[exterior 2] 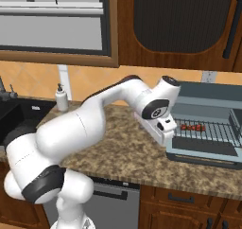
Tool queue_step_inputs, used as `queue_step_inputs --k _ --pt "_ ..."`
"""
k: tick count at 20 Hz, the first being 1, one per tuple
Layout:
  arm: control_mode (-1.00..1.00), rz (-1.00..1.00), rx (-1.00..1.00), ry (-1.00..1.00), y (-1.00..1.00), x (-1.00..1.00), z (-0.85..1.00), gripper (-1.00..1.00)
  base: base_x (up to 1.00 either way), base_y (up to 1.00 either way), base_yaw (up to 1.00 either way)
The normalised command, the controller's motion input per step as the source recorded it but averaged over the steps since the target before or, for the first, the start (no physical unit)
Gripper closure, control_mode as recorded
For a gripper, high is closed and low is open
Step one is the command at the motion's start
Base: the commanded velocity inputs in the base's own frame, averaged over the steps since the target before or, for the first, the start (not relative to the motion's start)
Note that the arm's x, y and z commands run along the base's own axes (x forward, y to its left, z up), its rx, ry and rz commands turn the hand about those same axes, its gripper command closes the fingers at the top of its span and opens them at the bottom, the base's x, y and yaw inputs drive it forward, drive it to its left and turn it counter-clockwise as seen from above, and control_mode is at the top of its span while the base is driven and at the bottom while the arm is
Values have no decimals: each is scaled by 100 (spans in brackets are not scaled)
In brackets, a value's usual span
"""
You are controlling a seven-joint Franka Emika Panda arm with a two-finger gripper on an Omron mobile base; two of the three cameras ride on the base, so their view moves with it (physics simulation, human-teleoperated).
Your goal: Pick up the kebab skewer and baguette bread, and place them inside the toaster oven. Close the toaster oven door and start by setting the timer.
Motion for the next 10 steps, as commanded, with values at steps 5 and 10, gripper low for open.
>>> queue_step_inputs --k 5,10 --pt "-100 18 -3 9 56 -2 0 -100 0 0 0" --pt "-100 17 -1 8 43 0 0 -100 0 0 0"
